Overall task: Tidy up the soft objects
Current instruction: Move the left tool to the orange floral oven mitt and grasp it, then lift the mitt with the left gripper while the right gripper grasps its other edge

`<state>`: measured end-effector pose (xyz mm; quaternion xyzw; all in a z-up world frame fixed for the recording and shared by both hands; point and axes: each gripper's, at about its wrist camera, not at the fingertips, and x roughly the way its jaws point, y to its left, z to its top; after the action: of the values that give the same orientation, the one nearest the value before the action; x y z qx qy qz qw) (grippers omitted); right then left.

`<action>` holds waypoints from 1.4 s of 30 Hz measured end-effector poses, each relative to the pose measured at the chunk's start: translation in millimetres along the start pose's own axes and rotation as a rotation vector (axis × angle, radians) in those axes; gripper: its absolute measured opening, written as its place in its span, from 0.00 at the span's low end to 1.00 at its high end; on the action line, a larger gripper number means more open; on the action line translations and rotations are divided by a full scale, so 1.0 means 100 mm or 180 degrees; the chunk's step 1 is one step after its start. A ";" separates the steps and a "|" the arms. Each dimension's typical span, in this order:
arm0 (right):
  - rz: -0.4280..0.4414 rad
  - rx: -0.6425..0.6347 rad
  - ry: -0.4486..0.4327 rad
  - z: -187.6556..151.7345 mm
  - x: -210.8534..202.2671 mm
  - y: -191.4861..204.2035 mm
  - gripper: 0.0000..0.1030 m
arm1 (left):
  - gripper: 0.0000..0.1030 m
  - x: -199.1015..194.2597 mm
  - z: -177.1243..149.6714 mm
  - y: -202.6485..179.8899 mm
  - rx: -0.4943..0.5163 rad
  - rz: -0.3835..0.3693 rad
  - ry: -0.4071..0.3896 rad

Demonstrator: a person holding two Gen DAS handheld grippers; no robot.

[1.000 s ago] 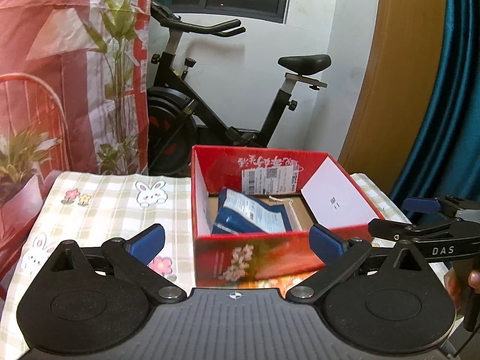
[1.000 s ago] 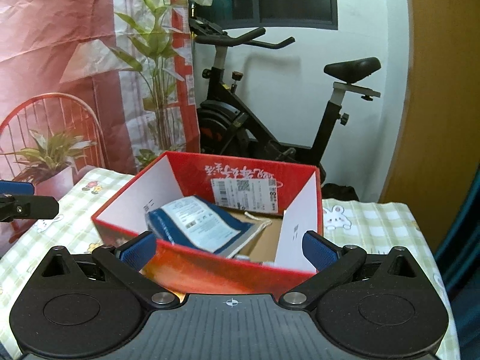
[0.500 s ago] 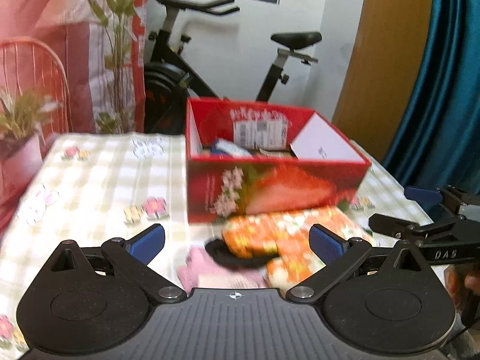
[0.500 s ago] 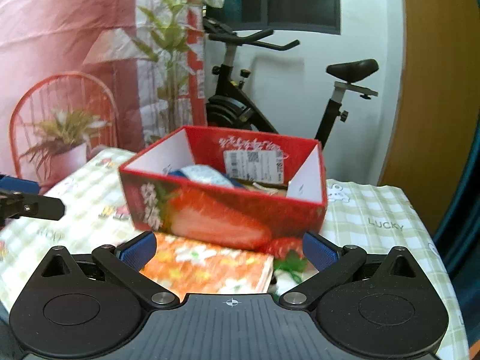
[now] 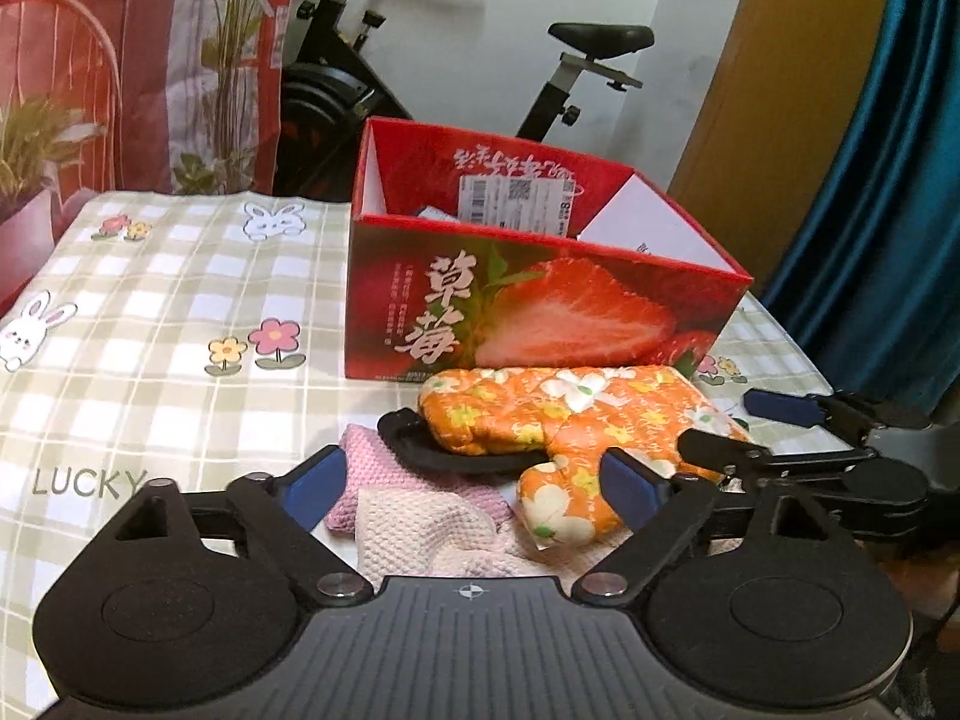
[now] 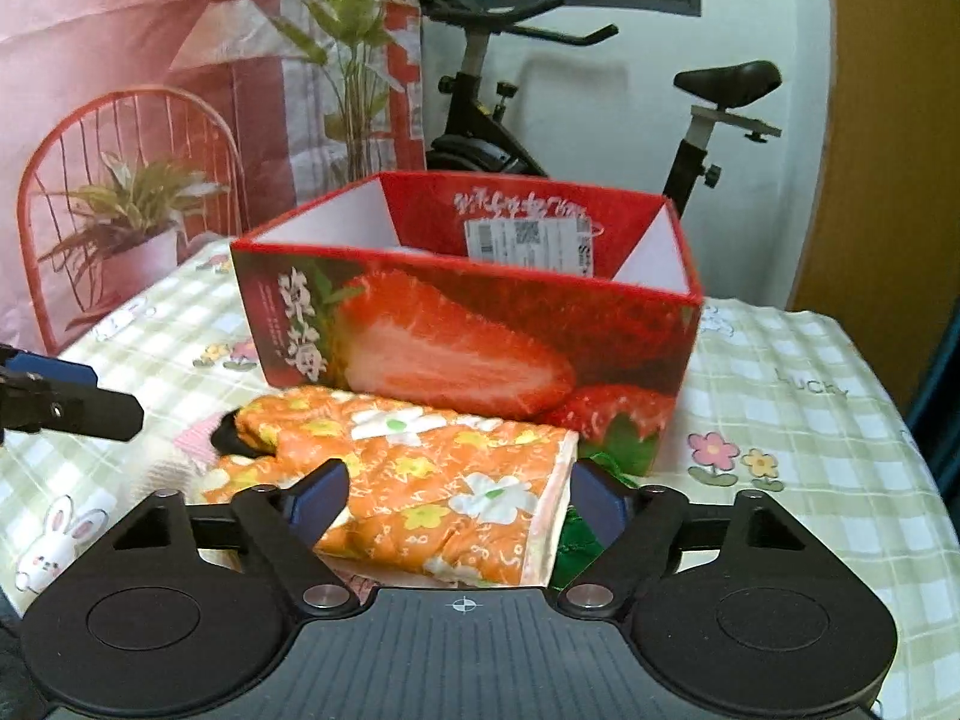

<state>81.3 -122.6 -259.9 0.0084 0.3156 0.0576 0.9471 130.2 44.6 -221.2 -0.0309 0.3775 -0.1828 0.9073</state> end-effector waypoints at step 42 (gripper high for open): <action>0.0262 -0.0048 -0.0107 -0.36 0.03 0.00 0.59 | 0.17 0.42 0.22 -0.02 -0.0226 -0.0278 -0.0027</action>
<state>62.4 -123.2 -290.6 0.0153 0.2987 0.0988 0.9491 172.2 26.0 -233.5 -0.0803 0.3782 -0.2085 0.8983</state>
